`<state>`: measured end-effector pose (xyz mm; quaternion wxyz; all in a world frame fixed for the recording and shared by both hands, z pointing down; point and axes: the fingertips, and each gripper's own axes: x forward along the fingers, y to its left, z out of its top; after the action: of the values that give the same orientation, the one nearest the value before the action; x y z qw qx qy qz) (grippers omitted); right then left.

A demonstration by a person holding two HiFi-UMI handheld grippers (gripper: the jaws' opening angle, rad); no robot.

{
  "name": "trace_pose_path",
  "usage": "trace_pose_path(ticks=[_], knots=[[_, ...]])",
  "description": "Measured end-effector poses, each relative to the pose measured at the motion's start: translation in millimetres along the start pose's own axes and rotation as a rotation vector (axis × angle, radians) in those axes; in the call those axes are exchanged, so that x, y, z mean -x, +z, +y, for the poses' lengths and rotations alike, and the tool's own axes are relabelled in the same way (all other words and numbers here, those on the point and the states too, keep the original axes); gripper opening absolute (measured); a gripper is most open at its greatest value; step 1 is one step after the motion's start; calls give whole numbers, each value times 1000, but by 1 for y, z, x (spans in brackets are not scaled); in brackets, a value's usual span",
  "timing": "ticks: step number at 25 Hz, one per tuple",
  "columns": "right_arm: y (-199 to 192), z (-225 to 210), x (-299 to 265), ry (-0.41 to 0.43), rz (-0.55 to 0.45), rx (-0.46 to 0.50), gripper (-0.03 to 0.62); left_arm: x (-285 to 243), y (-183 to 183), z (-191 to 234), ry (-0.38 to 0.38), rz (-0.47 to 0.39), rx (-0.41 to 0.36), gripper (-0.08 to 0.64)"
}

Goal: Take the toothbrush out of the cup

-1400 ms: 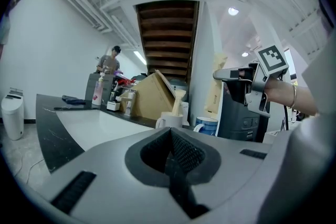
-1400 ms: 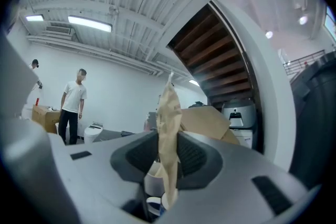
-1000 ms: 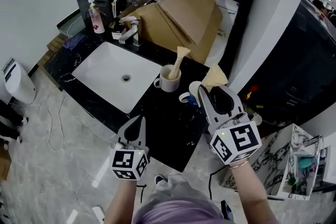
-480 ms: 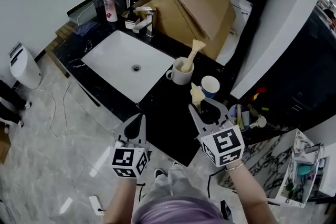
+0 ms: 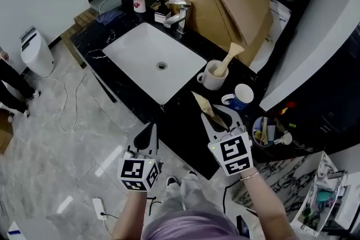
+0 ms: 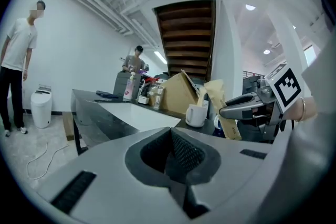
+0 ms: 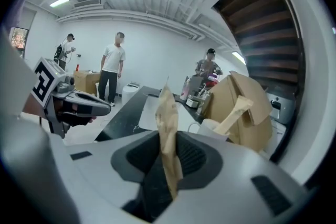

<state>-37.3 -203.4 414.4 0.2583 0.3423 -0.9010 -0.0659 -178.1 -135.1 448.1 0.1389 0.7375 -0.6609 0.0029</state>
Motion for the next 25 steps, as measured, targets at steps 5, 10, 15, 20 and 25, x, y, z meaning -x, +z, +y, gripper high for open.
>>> trace_pose_path(ticks=[5, 10, 15, 20, 25], knots=[[-3, 12, -19, 44, 30, 35, 104, 2, -1, 15, 33, 0, 12, 0], [-6, 18, -37, 72, 69, 76, 104, 0, -2, 25, 51, 4, 20, 0], [-10, 23, -51, 91, 119, 150, 104, 0, -5, 34, 69, 12, 32, 0], [-14, 29, -59, 115, 155, 214, 109, -1, -9, 39, 82, 19, 45, 0], [-20, 35, -65, 143, 178, 231, 114, -2, -10, 41, 88, 22, 55, 0]])
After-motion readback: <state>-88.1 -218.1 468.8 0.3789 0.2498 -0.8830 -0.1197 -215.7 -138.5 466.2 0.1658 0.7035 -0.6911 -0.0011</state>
